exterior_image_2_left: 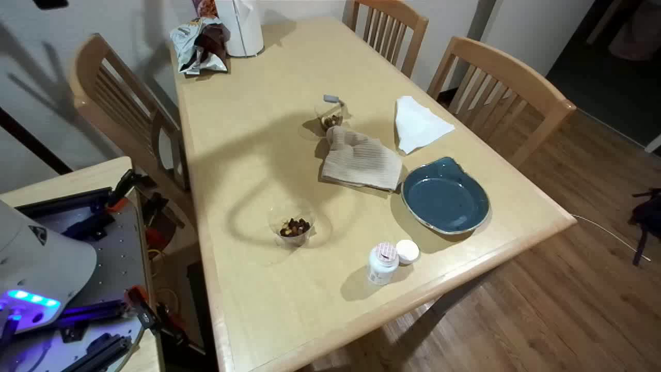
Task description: Use the towel to wipe the table
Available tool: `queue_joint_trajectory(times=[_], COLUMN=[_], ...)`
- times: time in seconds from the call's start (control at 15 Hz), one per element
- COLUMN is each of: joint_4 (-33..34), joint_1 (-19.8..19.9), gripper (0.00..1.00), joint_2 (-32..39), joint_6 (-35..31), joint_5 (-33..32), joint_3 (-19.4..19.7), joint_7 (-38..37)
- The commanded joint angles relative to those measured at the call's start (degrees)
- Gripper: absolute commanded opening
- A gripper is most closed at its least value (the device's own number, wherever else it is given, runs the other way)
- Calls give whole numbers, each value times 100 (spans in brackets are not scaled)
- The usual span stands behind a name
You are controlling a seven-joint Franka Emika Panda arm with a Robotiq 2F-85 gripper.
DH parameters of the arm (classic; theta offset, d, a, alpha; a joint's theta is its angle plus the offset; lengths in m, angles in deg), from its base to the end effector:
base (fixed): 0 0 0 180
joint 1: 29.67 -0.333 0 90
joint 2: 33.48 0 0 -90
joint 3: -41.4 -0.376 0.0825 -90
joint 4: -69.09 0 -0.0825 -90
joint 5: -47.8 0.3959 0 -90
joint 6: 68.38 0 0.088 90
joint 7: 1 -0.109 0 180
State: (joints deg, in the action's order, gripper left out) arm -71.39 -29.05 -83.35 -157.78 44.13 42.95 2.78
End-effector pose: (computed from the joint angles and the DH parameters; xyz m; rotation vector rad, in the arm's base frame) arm 0.2477 -0.0197 0.6058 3.0985 0.0588 -0.0361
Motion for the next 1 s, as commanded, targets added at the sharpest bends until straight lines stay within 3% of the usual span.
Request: queue_joint_trajectory(times=[0.0, 0.27, 0.67, 0.93], joint_4=[16, 16, 43, 216], joint_1=[-24, -24, -85, -252], gripper=[100, 100, 100, 100], joint_2=[7, 7, 763, 1645], joint_6=[15, 15, -2246, -3584], joint_5=[-9, -9, -751, -588], joint_3=[14, 14, 353, 848], joint_7=[-15, -15, 820, 1677])
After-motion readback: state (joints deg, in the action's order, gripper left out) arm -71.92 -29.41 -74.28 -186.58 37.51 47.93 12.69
